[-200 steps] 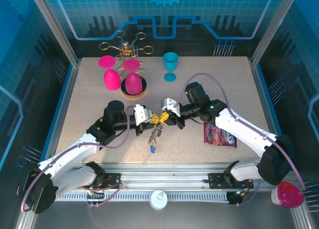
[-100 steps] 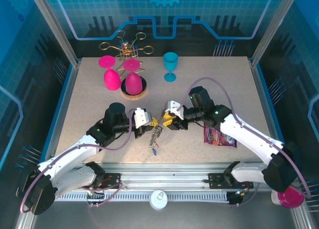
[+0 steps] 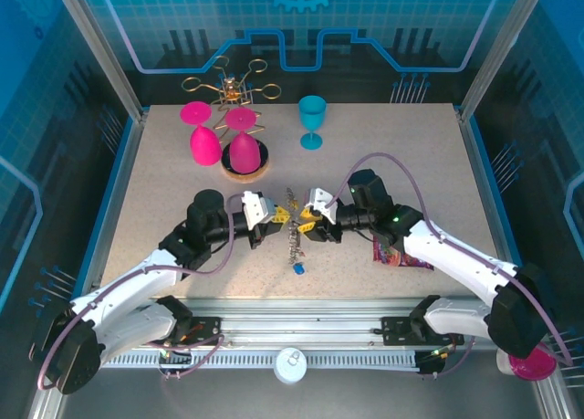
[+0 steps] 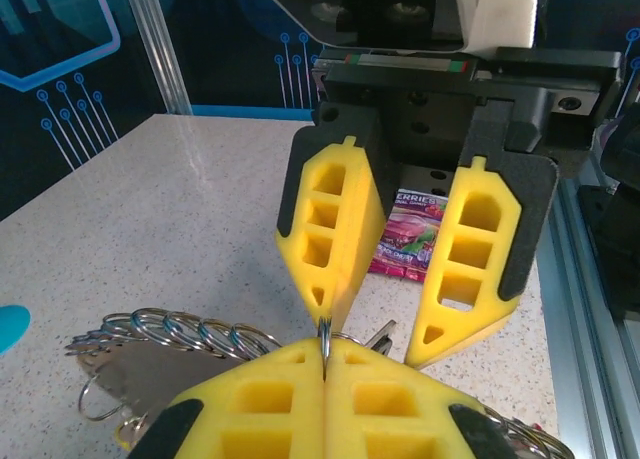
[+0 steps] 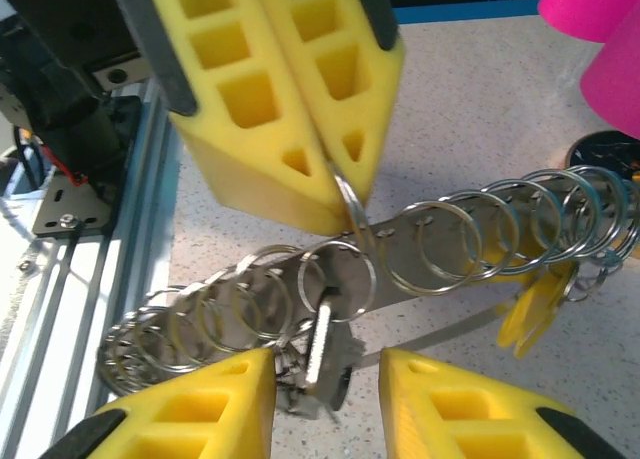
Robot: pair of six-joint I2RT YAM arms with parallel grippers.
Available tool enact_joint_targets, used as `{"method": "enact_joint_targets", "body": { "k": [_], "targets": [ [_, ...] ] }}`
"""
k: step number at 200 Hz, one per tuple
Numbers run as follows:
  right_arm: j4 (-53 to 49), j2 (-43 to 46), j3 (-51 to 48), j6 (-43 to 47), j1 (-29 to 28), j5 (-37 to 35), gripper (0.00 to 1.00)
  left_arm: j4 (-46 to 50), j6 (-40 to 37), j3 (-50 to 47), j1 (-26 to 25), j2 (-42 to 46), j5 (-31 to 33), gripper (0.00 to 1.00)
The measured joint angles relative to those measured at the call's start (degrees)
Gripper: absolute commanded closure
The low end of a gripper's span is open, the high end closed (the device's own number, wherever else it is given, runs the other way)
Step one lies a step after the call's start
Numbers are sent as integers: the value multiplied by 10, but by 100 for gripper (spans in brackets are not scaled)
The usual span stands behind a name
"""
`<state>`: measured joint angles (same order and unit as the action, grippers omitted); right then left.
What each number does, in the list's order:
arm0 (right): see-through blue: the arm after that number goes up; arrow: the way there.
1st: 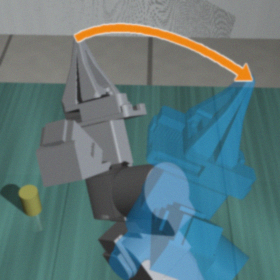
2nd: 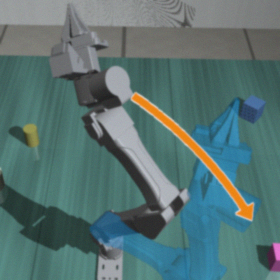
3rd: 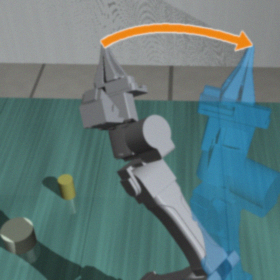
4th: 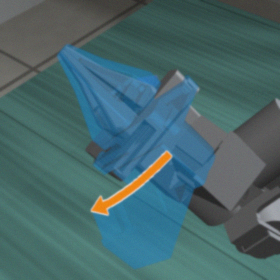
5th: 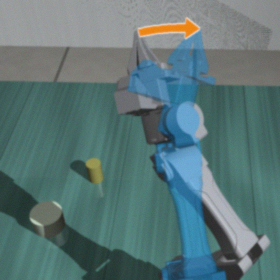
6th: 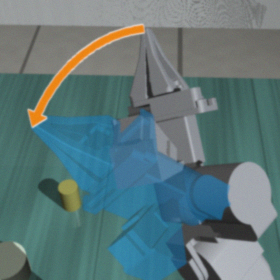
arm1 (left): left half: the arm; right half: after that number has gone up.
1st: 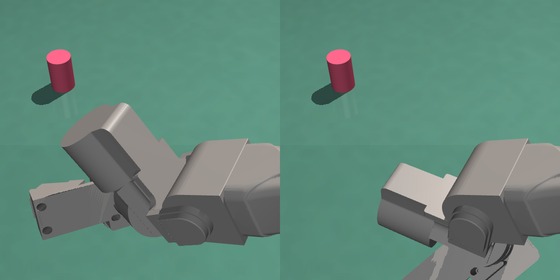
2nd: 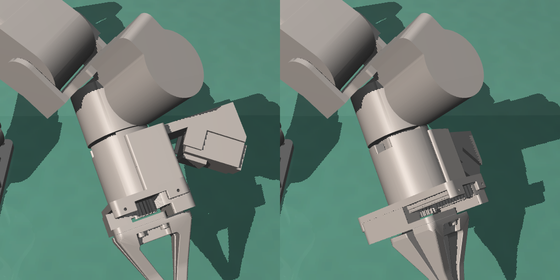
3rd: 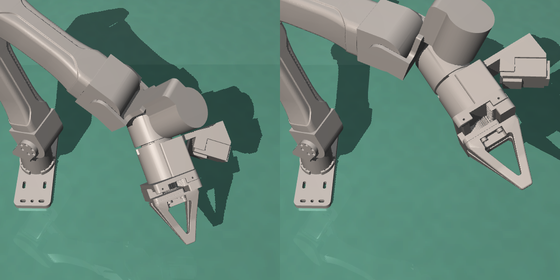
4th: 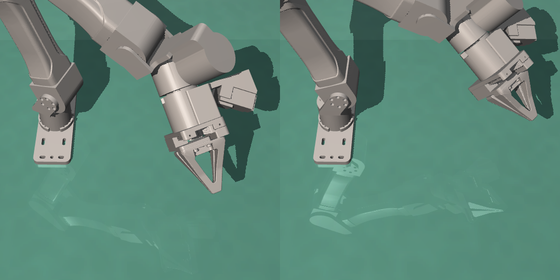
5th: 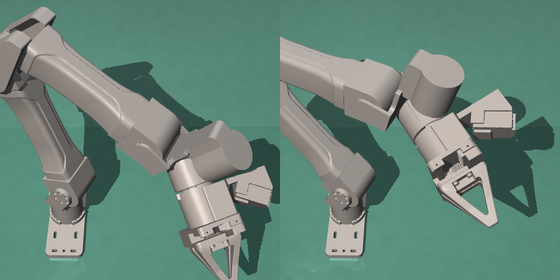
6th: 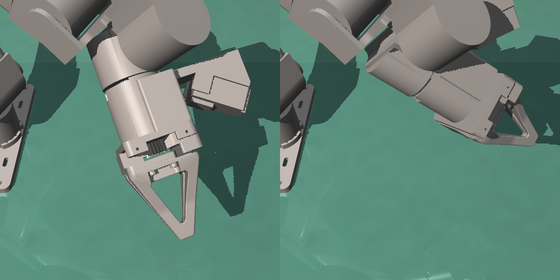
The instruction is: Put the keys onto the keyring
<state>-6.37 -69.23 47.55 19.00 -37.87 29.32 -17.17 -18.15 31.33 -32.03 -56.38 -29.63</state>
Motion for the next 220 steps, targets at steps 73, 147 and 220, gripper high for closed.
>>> {"method": "enact_joint_targets", "body": {
  "k": [73,147,220],
  "targets": [
    [19,-17,0,-5,0,12,74,-39,24,-13,0,0,-2,100],
    [49,-41,6,-25,-5,26,100,-123,78,-33,0,-20,0,100],
    [19,-64,42,-3,-24,-15,100,-157,107,-38,2,-28,7,100]
  ]
}}
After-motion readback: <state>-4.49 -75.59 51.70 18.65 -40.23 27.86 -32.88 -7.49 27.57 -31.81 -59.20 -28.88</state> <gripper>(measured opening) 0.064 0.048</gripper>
